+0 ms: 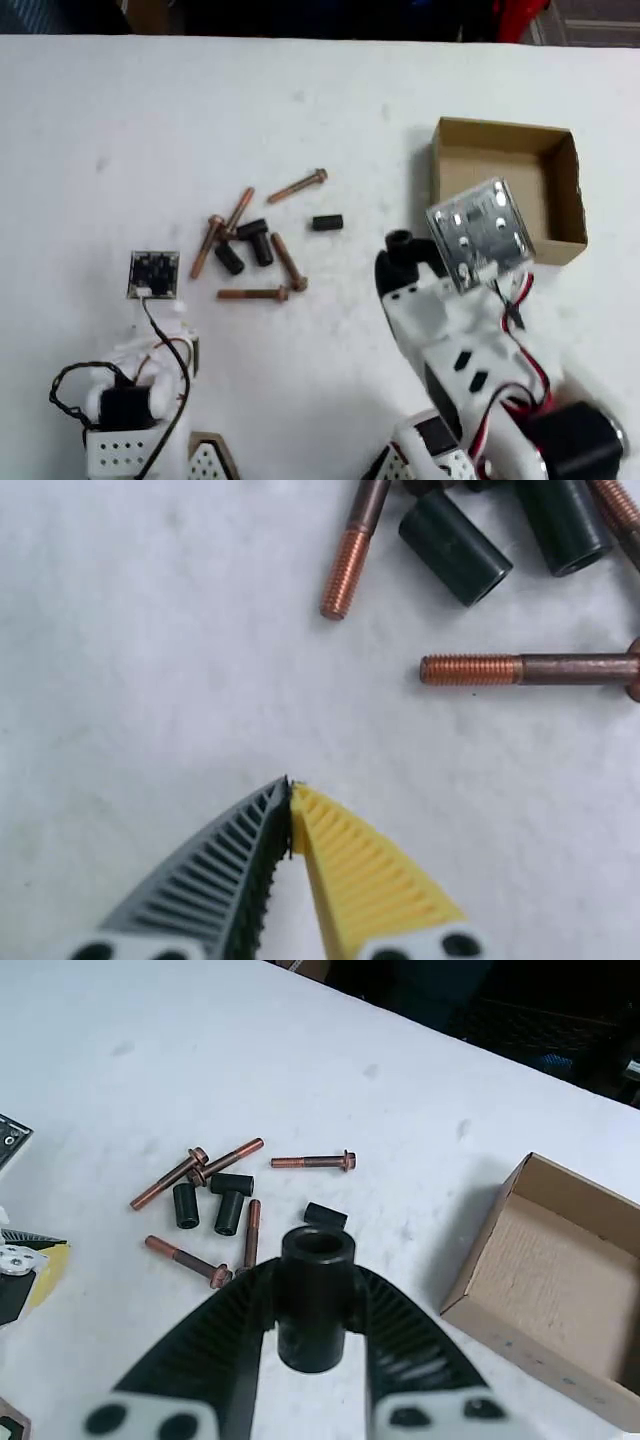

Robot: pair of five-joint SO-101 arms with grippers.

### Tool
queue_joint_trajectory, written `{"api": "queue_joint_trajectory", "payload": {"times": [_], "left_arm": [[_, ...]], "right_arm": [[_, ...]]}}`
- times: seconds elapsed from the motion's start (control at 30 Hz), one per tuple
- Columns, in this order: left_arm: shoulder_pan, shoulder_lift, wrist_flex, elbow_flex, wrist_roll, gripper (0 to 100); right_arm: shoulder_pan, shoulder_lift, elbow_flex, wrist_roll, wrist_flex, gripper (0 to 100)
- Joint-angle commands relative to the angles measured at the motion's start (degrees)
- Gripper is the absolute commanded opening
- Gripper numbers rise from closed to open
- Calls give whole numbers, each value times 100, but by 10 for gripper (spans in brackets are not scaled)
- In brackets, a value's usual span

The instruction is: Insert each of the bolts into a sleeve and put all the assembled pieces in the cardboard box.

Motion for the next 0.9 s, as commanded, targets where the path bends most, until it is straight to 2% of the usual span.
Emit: {"api": "queue_joint_trajectory", "payload": {"times": [0.0, 0.27, 0.43, 0.53, 0.7, 0.87], "left_arm": [[4, -57, 26, -9, 35, 24], [4, -57, 26, -9, 35, 24], [4, -57, 26, -9, 35, 24], [4, -57, 26, -9, 35, 24], [4, -57, 26, -9, 35, 24], [4, -57, 26, -9, 35, 24]], "right_arm": [[22, -347, 202, 70, -66, 16], [127, -1305, 659, 70, -31, 16], [1305, -1613, 659, 79, -31, 16], [1824, -1859, 659, 369, -31, 16], [2211, -2624, 703, 519, -31, 16], [2237, -3398, 1284, 519, -180, 16]]}}
